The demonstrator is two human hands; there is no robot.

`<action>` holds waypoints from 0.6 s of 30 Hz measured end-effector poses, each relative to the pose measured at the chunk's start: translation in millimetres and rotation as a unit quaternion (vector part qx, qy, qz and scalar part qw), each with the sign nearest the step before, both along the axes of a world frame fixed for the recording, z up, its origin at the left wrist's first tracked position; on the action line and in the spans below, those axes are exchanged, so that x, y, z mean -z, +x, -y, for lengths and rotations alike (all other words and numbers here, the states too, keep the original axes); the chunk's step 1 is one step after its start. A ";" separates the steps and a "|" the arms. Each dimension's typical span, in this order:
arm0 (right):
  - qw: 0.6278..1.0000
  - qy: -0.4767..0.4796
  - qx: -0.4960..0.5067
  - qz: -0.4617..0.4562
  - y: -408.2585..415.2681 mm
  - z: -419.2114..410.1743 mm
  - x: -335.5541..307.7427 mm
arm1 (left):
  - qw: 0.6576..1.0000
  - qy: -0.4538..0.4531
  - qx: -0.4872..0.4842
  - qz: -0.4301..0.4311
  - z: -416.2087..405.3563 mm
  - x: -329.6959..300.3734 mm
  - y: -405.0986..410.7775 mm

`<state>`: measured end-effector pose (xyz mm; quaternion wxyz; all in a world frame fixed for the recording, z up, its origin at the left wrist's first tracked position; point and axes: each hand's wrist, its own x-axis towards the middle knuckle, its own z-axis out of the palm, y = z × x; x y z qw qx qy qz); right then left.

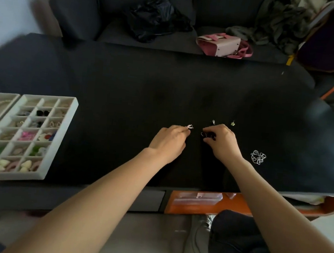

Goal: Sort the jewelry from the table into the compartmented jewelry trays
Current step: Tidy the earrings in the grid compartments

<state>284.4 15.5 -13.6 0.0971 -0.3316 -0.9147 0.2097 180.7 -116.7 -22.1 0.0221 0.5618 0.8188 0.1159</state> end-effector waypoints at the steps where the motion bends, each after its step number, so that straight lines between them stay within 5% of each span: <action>1: 1.000 -0.002 0.000 -0.008 -2.5 -1.0 1.0 | 1.000 0.009 -0.008 -0.013 -2.2 0.2 -0.7; 7: 0.999 -0.029 -0.021 -0.017 -17.6 -5.1 -0.9 | 0.997 0.040 -0.069 -0.015 -10.3 -6.9 -9.0; 10: 0.999 -0.002 -0.037 -0.015 -23.5 -2.9 -1.9 | 0.980 0.092 -0.139 0.107 -3.5 -11.8 -17.8; 13: 0.998 0.012 -0.043 -0.050 -27.6 6.0 -2.7 | 0.926 0.180 -0.197 0.268 11.2 -22.1 -26.6; 18: 0.989 -0.079 -0.041 -0.119 -37.3 33.3 -17.2 | 0.869 0.221 -0.218 0.386 44.4 -40.7 -32.9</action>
